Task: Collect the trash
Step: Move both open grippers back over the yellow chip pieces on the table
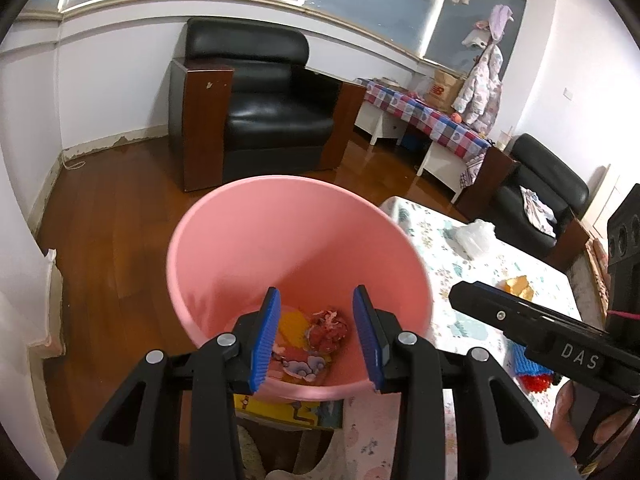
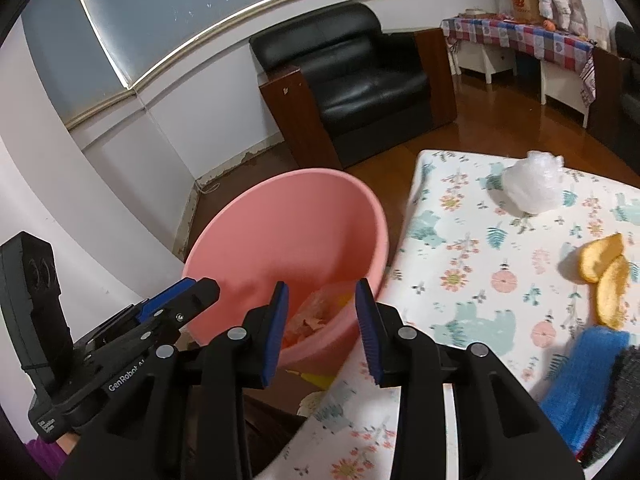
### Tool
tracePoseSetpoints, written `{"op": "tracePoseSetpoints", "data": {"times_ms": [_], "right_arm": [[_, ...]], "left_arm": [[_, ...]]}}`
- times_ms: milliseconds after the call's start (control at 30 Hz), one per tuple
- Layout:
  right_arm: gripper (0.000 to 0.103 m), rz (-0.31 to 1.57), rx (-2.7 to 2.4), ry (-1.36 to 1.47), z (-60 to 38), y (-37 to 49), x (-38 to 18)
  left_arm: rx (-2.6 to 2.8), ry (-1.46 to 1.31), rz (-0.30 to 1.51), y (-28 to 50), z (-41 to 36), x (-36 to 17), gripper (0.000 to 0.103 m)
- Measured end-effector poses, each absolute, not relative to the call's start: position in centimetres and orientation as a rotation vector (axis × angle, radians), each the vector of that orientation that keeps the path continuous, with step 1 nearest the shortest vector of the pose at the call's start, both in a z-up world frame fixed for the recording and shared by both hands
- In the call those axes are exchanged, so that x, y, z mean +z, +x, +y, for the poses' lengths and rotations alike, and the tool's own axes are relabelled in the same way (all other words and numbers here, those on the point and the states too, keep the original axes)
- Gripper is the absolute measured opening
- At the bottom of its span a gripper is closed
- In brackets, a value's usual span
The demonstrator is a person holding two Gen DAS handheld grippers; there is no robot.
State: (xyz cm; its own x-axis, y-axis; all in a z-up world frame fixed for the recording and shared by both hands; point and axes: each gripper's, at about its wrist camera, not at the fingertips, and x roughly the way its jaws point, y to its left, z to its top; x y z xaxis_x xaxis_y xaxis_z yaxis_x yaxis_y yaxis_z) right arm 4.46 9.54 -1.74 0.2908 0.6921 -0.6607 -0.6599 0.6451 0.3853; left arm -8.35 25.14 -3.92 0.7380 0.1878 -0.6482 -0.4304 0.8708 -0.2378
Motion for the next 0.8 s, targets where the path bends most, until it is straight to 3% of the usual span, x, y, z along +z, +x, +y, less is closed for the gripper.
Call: {"op": "tracePoseSetpoints", "data": {"times_ms": [800], "right_arm": [[0.035,0.854,0.743,0.209,-2.6,4.9,-0.9]], "left_arm": [[0.235,-0.294,0.719,-5.4,16.2,-3.0,0.037]]}}
